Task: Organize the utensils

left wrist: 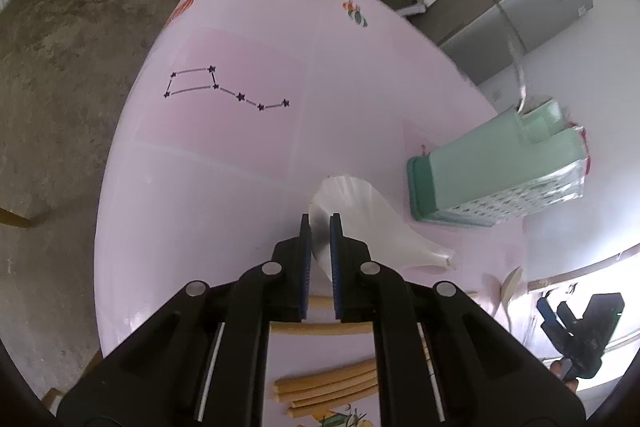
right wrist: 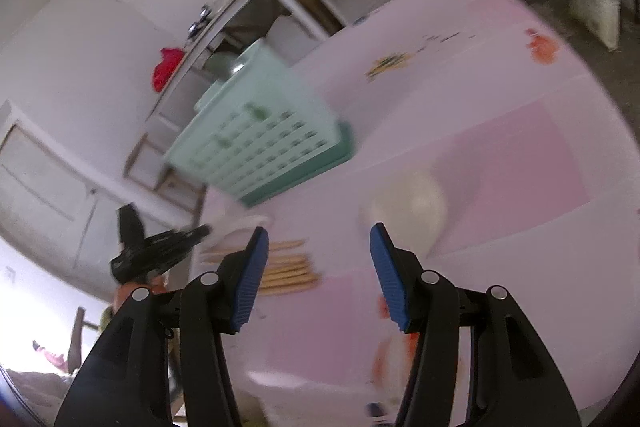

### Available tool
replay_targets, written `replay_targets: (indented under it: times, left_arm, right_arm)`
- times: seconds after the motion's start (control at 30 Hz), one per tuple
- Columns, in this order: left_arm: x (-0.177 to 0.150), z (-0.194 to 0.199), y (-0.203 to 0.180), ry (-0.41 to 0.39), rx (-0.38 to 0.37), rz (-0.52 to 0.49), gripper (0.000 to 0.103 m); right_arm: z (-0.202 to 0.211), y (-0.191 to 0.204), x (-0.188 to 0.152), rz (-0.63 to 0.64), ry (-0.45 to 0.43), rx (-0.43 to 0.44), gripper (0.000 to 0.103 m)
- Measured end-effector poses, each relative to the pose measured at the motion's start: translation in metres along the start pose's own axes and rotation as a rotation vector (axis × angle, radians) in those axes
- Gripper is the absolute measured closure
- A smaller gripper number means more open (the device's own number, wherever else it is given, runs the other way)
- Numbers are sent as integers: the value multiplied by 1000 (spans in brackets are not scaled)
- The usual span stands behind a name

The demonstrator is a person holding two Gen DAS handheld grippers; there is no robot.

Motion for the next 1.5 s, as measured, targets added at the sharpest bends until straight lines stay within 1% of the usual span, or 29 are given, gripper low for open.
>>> replay_targets:
  times: [0.1,0.2,0.27,0.37,0.47,0.53,0.6,0.63,0.7,0.77,0.8,0.87,0.93,1.0,1.07,1.17,1.23,1.3,1.4,1.5]
  left_arm:
    - [-3,18,2,-58,-35,10,100]
    - [-4,40,-1,-121,-53,1,102]
    - [-3,56,-4,-164,-65,-2,103]
    - [-6,81,-9,-226,-64,-20,103]
    - [-10,101,-11,-266,-80,-17,103]
    - [-15,115,-11,-298,-89,-16,103]
    - [-17,126,-10,-321,-93,-15,103]
    - [-19,134,-10,-337,-99,-16,103]
    - [-22,150,-12,-363,-121,-17,103]
    - [-26,164,-18,-394,-135,-32,103]
    - [-26,175,-23,-423,-138,-46,103]
    - [-25,190,-30,-465,-149,-60,103]
    - [-21,204,-38,-512,-151,-75,103]
    - [-16,215,-47,-563,-132,-98,103]
    - [-10,225,-59,-621,-91,-131,103]
    - [-2,230,-78,-676,-56,-180,103]
    - [2,230,-94,-715,-2,-233,103]
    - [5,223,-112,-755,95,-309,103]
    - [6,209,-135,-782,185,-413,103]
    - [9,190,-153,-752,216,-483,103]
  right_arm:
    - [4,-15,6,-1,-6,-43,51]
    - [0,-28,16,32,9,-103,51]
    - [-4,-35,19,35,23,-111,51]
    - [-14,-42,25,42,57,-90,51]
    - [-25,-53,30,34,105,-96,51]
    - [-35,-55,32,49,138,-109,56]
    - [-40,-55,31,63,158,-121,68]
    - [-45,-54,30,78,175,-134,71]
    - [-51,-50,28,115,191,-171,82]
    - [-54,-47,25,149,203,-190,88]
    - [-54,-45,23,158,205,-193,91]
    - [-55,-40,19,192,203,-209,95]
    - [-54,-35,17,211,185,-212,97]
    - [-50,-27,16,237,166,-232,98]
    - [-45,-17,15,272,153,-249,98]
    - [-33,0,14,303,117,-254,98]
    - [-21,11,15,311,83,-244,98]
    - [-5,23,19,321,40,-232,98]
    - [18,37,24,334,-19,-201,98]
    - [35,51,27,354,-64,-184,98]
Point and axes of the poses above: each gripper's, at about its wrist camera, not at the fingertips, and z roughly against the way its jaws point, y to its left, x to its top, the point moved 1 cm from there along -z, roughly the way its jaws point, and after that the axes turned 14 degrees about x, right-handed, at the moved point
